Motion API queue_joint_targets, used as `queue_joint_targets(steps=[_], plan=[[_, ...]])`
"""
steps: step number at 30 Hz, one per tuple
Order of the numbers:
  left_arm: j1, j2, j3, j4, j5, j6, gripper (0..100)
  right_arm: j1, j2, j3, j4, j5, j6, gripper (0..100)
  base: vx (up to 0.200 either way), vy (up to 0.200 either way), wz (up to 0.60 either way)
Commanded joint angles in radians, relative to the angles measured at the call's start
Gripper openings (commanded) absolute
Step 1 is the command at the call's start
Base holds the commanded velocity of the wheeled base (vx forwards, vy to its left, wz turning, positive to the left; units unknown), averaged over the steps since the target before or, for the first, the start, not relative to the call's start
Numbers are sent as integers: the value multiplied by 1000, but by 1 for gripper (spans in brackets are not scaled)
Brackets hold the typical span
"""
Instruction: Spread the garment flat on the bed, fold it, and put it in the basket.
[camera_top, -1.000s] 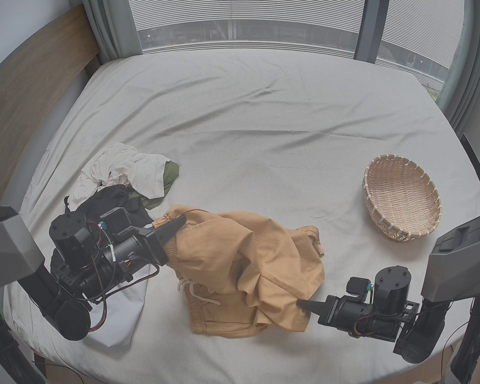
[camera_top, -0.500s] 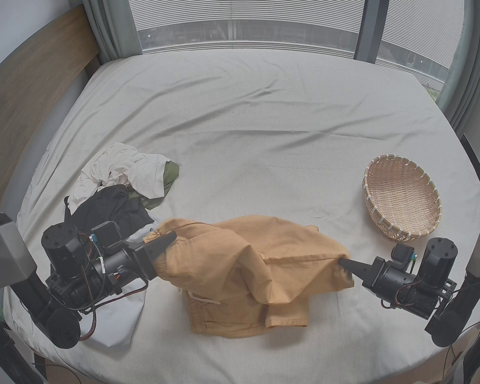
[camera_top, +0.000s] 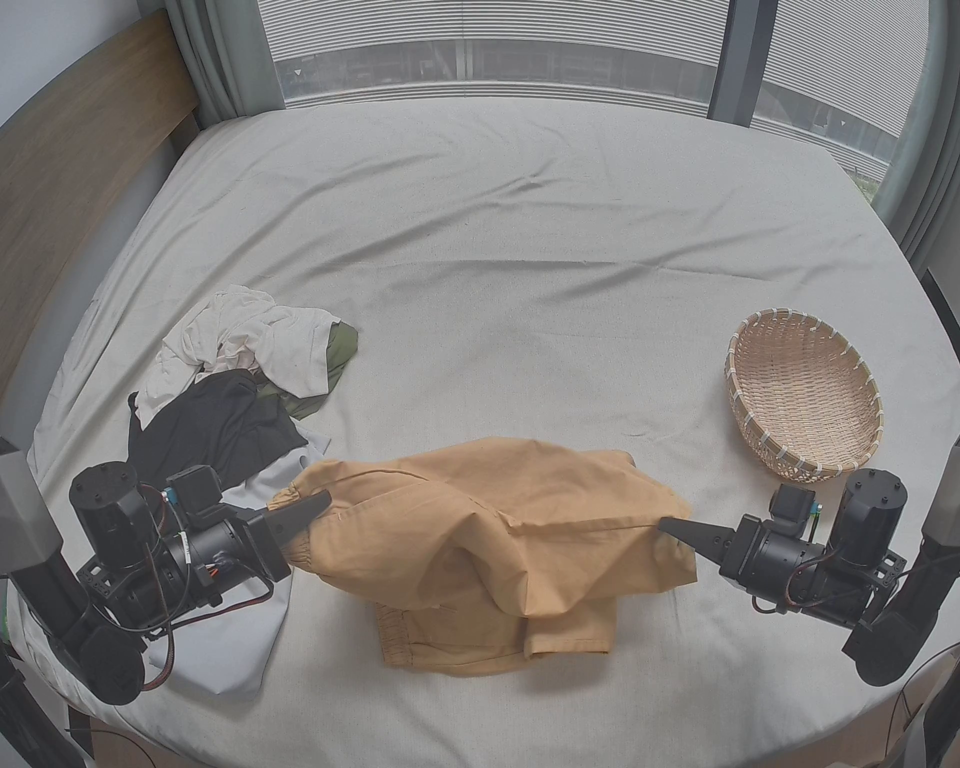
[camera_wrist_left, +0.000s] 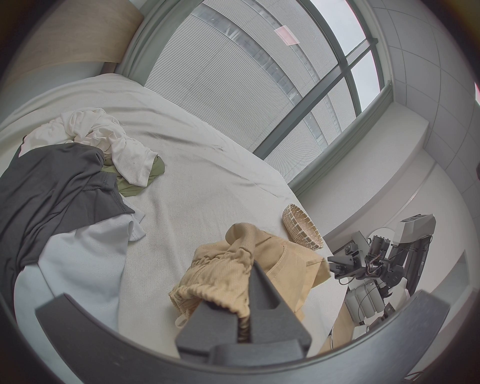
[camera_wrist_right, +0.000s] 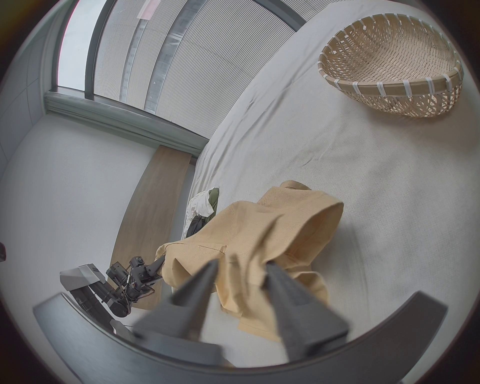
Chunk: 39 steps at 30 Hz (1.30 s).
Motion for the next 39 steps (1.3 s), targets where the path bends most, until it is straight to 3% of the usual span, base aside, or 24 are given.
queue_joint_targets(steps=[1,15,26,39], plan=[[-1,0,-2,-1,0,0,0,-1,12,-23,-1,0,0,100,0,0,0],[-1,2,-9,-1,2,0,0,-10,67,-61,-3,-5,4,100,0,0,0],[-2,5,-21,-1,5,-2,0,96,104,-37,-4,3,16,100,0,0,0],[-1,6,-50,-1,9,-5,0,112,78,-68,-6,3,20,100,0,0,0]])
